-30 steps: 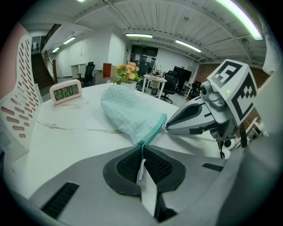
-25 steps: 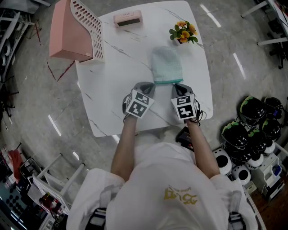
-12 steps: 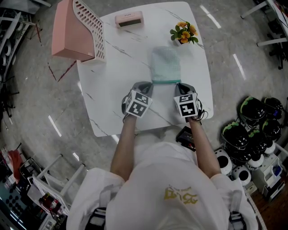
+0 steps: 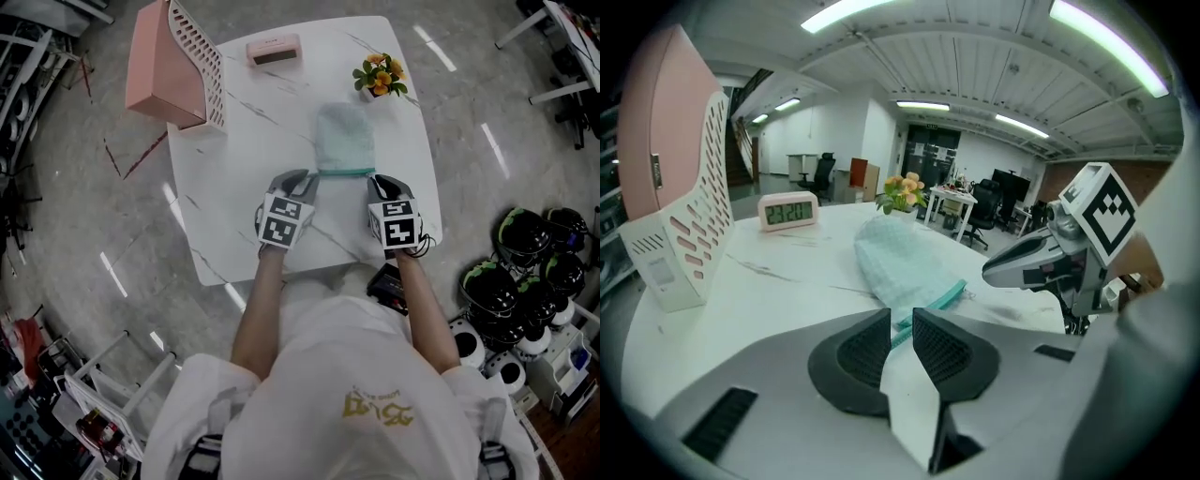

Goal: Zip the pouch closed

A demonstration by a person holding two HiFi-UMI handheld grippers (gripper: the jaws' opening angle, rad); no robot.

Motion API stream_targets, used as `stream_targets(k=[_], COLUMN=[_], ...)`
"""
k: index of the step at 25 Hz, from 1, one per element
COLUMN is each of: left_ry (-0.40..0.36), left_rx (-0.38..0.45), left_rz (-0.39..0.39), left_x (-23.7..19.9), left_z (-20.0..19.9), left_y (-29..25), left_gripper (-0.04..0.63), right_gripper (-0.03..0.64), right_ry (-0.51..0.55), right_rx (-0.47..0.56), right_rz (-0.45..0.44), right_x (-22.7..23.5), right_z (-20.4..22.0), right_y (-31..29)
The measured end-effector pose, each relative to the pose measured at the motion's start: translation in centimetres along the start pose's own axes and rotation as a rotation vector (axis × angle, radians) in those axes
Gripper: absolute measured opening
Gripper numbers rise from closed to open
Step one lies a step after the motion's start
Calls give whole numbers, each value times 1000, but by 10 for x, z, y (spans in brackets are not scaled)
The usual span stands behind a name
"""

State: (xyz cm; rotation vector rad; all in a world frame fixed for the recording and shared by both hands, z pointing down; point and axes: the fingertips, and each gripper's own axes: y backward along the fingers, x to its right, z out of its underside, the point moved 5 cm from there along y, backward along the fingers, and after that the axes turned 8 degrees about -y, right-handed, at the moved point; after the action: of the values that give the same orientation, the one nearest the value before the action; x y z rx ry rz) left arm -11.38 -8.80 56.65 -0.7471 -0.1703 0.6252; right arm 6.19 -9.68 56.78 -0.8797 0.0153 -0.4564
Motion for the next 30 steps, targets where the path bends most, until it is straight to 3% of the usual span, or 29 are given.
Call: stream_targets(k=[10, 23, 26, 30], left_ry=[92, 128, 146, 106], left_rx=[211, 358, 384, 395], left_rz=[-60, -120, -114, -125], left_x=[13, 27, 30, 36], left_z=[-27, -53, -57, -64], left_y=[61, 124, 128, 131], left_gripper=[18, 17, 17, 17], right_gripper=[12, 12, 12, 12], right_ry=[-82, -144, -147, -151], right_rx=[180, 413, 430, 431], right_rz=[-18, -73, -93, -93], right_x=[-20, -38, -45, -44], right_z=[-18, -48, -41, -39], right_y=[53, 114, 121, 124])
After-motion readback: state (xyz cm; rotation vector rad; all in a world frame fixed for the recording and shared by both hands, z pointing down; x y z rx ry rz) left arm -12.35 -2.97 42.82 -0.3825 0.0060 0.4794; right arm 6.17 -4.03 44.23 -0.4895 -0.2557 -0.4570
